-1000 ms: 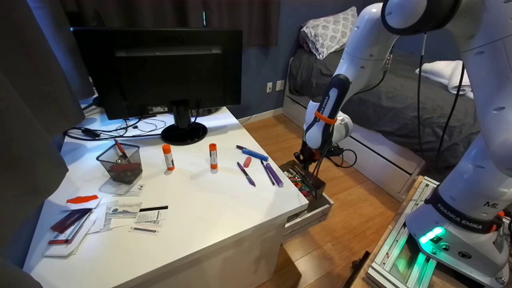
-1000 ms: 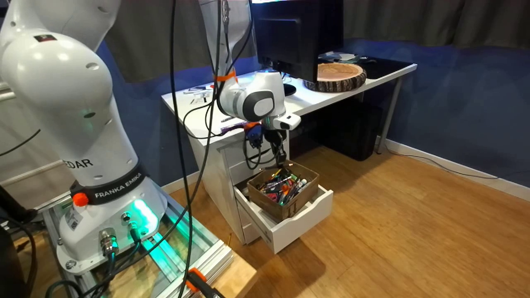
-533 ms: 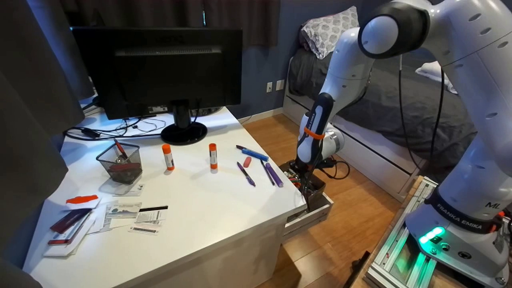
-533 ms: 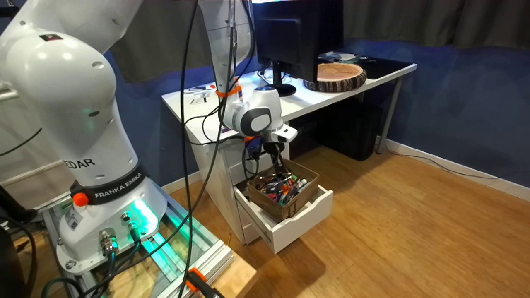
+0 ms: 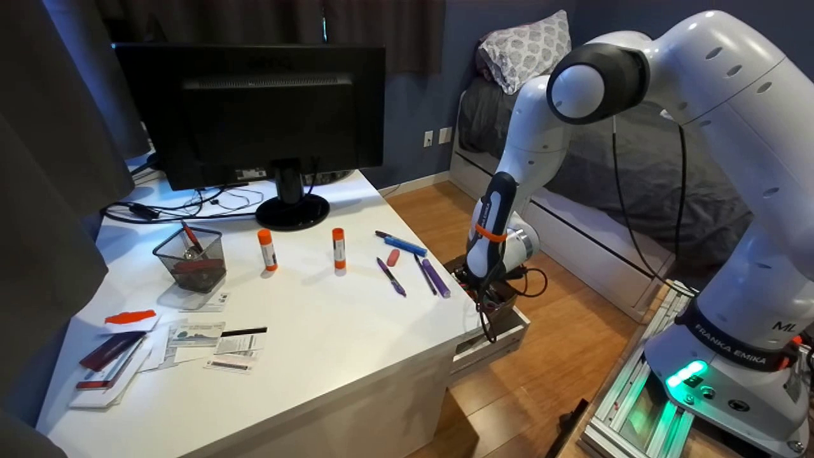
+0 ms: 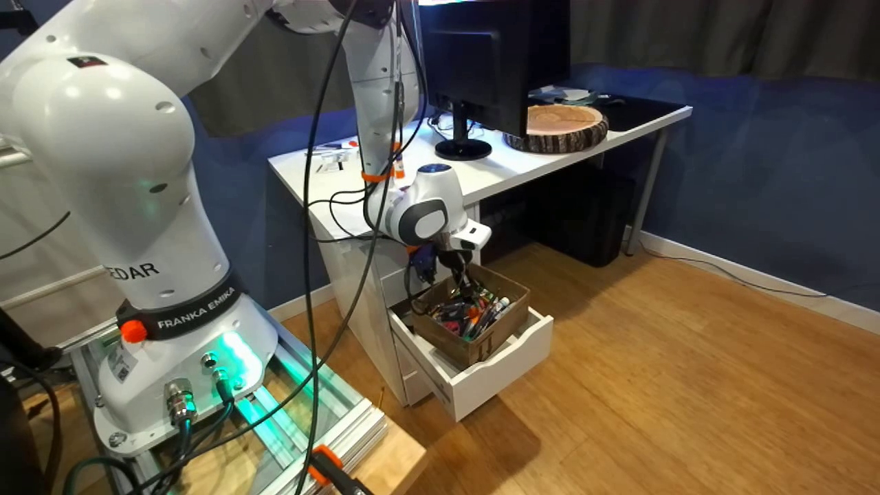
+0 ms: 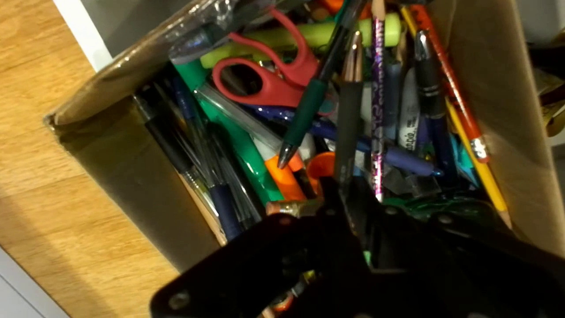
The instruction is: Put a black pen in the box
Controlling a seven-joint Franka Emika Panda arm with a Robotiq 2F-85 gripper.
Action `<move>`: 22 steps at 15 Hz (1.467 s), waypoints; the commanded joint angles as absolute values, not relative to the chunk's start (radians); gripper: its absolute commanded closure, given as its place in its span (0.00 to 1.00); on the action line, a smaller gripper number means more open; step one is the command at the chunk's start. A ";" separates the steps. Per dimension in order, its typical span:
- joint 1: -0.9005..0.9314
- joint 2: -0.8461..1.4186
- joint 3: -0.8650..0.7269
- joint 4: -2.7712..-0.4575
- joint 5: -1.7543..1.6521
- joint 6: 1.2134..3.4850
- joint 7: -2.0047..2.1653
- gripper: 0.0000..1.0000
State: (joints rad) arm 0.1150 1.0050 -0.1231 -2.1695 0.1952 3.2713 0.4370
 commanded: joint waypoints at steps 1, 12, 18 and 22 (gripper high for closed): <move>0.122 1.067 -0.105 -2.113 0.233 3.300 0.383 0.97; 0.067 0.879 -0.044 -2.212 0.205 3.205 0.301 0.23; 0.059 0.595 -0.055 -2.377 0.196 3.087 0.257 0.00; 0.060 0.401 -0.074 -2.488 0.182 2.961 0.239 0.00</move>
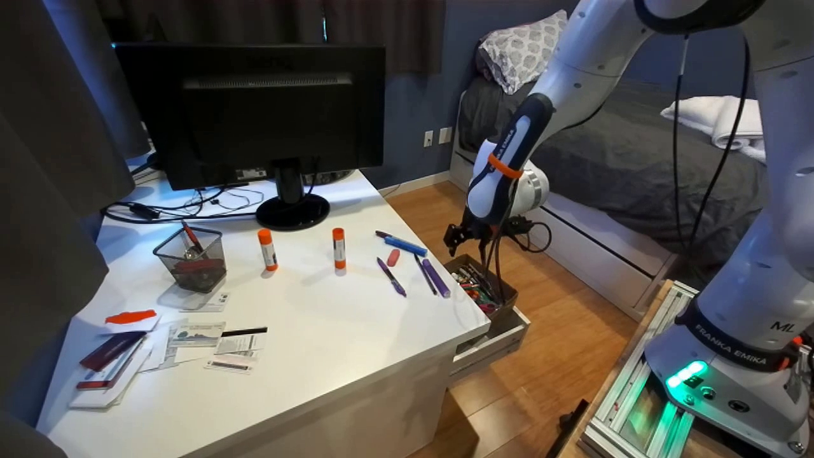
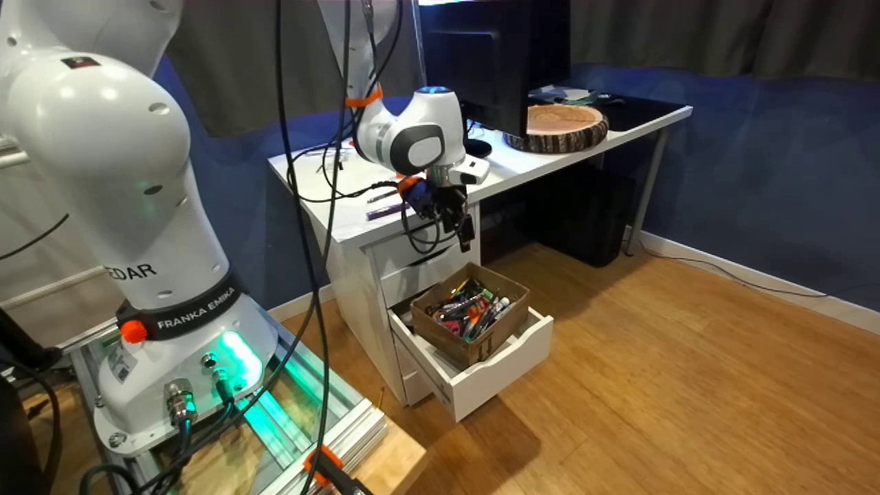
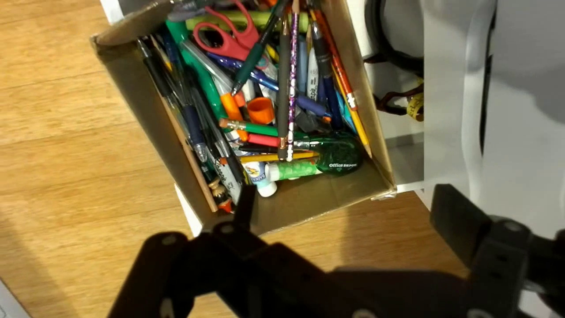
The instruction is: Put a black pen in the box
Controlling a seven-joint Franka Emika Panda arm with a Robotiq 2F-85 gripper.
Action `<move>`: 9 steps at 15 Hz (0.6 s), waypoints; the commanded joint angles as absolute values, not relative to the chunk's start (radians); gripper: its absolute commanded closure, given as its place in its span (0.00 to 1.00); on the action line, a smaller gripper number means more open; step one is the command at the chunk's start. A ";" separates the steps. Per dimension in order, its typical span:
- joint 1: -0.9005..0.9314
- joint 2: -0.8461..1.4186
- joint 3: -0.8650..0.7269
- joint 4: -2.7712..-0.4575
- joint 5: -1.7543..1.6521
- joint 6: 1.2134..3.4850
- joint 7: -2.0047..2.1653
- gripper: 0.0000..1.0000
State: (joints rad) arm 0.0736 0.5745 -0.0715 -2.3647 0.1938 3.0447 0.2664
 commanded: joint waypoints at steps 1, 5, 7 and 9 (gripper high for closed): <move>0.046 0.347 -0.063 -2.521 0.182 2.940 0.228 0.00; 0.025 0.157 -0.043 -2.643 0.192 2.877 0.197 0.00; 0.024 0.066 -0.040 -2.721 0.196 2.871 0.193 0.00; 0.032 0.151 -0.046 -2.652 0.183 2.888 0.224 0.00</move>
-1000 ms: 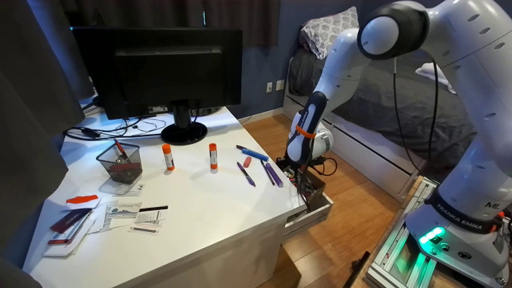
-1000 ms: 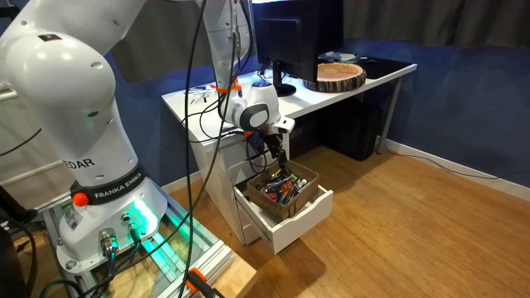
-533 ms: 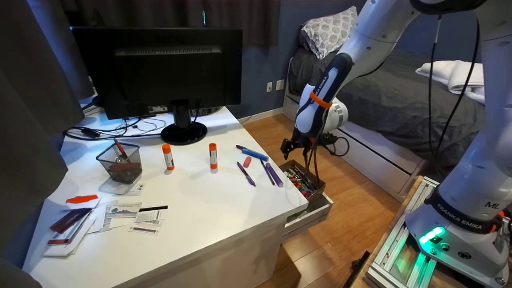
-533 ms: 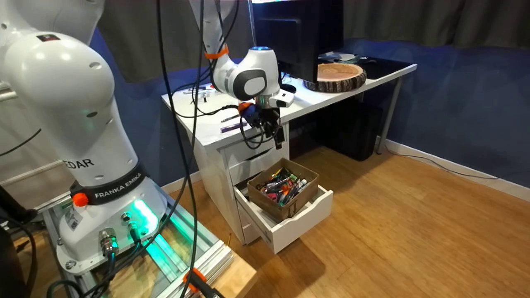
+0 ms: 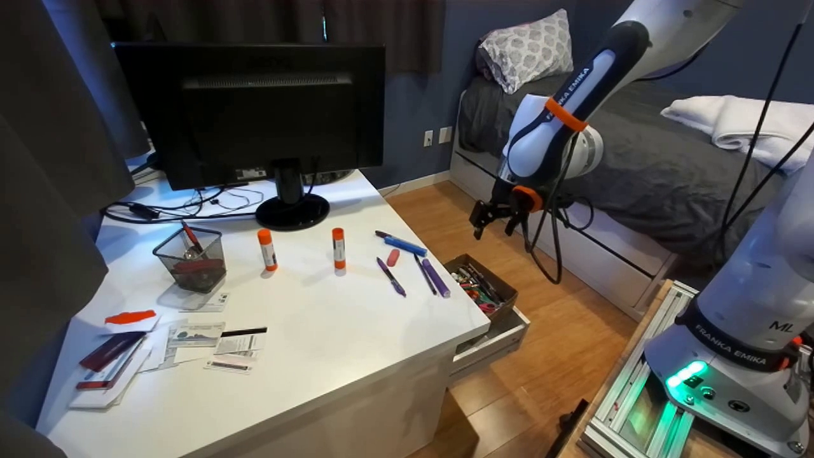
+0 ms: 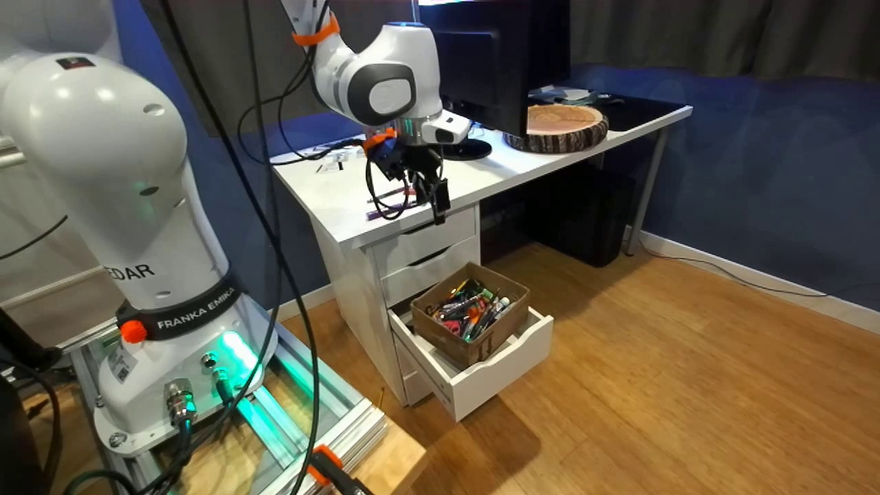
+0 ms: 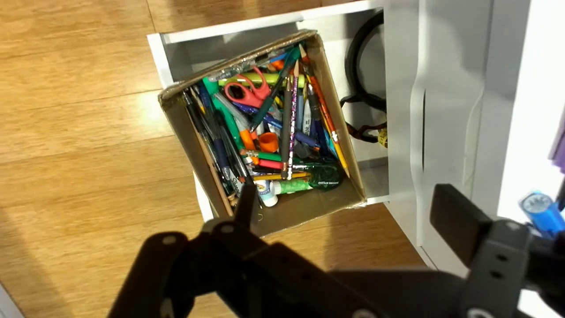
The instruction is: Put a black pen in the box
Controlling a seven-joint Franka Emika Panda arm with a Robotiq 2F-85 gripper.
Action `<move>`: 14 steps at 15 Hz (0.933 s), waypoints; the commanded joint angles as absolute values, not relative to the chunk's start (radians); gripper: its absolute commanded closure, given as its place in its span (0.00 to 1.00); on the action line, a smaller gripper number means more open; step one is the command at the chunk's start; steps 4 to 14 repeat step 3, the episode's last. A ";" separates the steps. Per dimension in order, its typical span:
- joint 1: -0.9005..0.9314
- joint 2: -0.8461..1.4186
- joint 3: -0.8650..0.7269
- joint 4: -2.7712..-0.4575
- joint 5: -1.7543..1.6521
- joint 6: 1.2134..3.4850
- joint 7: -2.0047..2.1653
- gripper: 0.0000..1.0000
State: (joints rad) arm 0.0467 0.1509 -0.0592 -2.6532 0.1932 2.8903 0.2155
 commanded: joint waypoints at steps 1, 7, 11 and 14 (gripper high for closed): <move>0.030 0.121 -0.042 -2.678 0.184 2.888 0.222 0.00; 0.028 0.092 -0.039 -2.705 0.185 2.887 0.220 0.00; 0.028 0.092 -0.039 -2.705 0.185 2.887 0.220 0.00; 0.028 0.092 -0.039 -2.705 0.185 2.887 0.220 0.00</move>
